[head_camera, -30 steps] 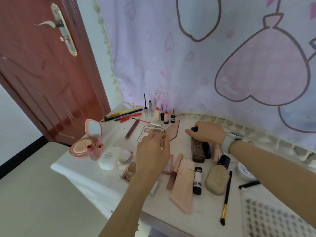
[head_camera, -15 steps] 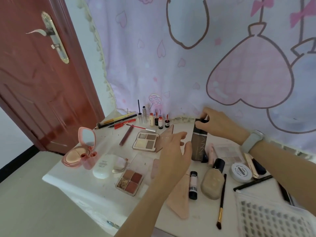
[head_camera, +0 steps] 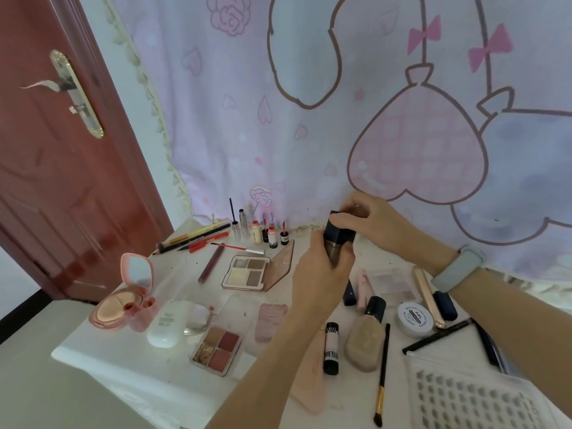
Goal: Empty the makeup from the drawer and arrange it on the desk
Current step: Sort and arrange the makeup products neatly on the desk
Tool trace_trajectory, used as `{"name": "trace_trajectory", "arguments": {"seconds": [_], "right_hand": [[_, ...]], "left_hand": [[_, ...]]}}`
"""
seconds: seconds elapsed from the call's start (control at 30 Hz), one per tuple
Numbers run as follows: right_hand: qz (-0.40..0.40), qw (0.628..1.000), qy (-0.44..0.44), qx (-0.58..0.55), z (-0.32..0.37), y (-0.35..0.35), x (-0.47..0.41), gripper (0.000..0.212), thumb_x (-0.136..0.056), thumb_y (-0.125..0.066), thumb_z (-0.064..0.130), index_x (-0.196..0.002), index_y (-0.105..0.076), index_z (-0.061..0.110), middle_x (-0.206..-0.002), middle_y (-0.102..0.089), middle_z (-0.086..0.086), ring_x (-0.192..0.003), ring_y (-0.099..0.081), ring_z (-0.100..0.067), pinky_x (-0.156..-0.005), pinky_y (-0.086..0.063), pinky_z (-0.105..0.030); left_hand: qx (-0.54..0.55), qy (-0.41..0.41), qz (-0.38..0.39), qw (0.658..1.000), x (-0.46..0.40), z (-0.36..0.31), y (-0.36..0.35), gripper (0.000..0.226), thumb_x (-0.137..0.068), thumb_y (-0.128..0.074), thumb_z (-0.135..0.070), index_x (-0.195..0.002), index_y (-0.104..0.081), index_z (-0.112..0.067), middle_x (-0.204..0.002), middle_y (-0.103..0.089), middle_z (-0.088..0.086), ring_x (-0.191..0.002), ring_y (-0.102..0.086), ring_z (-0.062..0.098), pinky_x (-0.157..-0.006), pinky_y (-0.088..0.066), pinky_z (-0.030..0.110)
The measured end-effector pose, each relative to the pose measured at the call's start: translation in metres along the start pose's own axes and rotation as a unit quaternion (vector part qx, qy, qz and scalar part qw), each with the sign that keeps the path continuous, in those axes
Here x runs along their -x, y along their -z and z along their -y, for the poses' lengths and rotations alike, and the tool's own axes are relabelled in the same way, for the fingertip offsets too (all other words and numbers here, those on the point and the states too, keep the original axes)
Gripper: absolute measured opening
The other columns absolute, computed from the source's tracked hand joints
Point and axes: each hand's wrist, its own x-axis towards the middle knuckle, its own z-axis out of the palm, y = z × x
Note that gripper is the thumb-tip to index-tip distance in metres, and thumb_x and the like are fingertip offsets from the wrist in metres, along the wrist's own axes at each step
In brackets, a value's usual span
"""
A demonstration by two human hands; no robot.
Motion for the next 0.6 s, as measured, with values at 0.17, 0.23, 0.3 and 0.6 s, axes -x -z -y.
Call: {"name": "trace_trajectory", "arguments": {"seconds": [0.17,0.23,0.3,0.6], "right_hand": [[-0.005,1.000,0.004,-0.018,-0.003,-0.001,0.001,0.016,-0.086,-0.059,0.026,-0.081,-0.052,0.012,-0.078,-0.058,0.000,-0.073,-0.053,-0.012,-0.068,-0.042,-0.022],[-0.008,1.000,0.007,-0.016,-0.003,0.001,0.001,0.015,-0.087,-0.058,0.025,-0.081,-0.052,0.013,-0.078,-0.058,0.000,-0.071,-0.052,-0.012,-0.065,-0.040,-0.019],[-0.011,1.000,0.009,-0.010,-0.003,0.003,0.001,0.013,-0.088,-0.056,0.024,-0.081,-0.051,0.015,-0.077,-0.057,0.000,-0.069,-0.050,-0.010,-0.062,-0.038,-0.017],[-0.095,0.994,-0.021,-0.049,-0.022,0.015,-0.012,0.014,-0.092,-0.048,0.025,-0.099,-0.054,0.014,-0.078,-0.052,0.006,-0.068,-0.048,-0.008,-0.062,-0.038,-0.020]], "left_hand": [[-0.025,-0.027,-0.008,0.999,-0.002,0.000,0.002,0.012,-0.089,-0.053,-0.032,-0.091,-0.044,-0.023,-0.057,-0.049,-0.011,-0.053,-0.049,-0.001,-0.056,-0.040,0.021],[-0.019,-0.026,0.005,0.999,-0.005,0.001,0.002,0.012,-0.088,-0.053,-0.033,-0.091,-0.044,-0.026,-0.053,-0.049,-0.009,-0.050,-0.050,0.005,-0.058,-0.046,0.032],[0.000,-0.025,0.020,1.000,-0.006,0.002,0.002,0.011,-0.088,-0.053,-0.032,-0.094,-0.045,-0.029,-0.051,-0.049,-0.008,-0.051,-0.053,0.013,-0.060,-0.049,0.041],[0.036,0.066,0.098,0.992,-0.007,0.011,0.008,0.050,-0.082,-0.063,-0.042,-0.122,-0.039,-0.026,-0.074,-0.063,-0.006,-0.050,-0.056,0.005,-0.056,-0.048,0.021]]}}
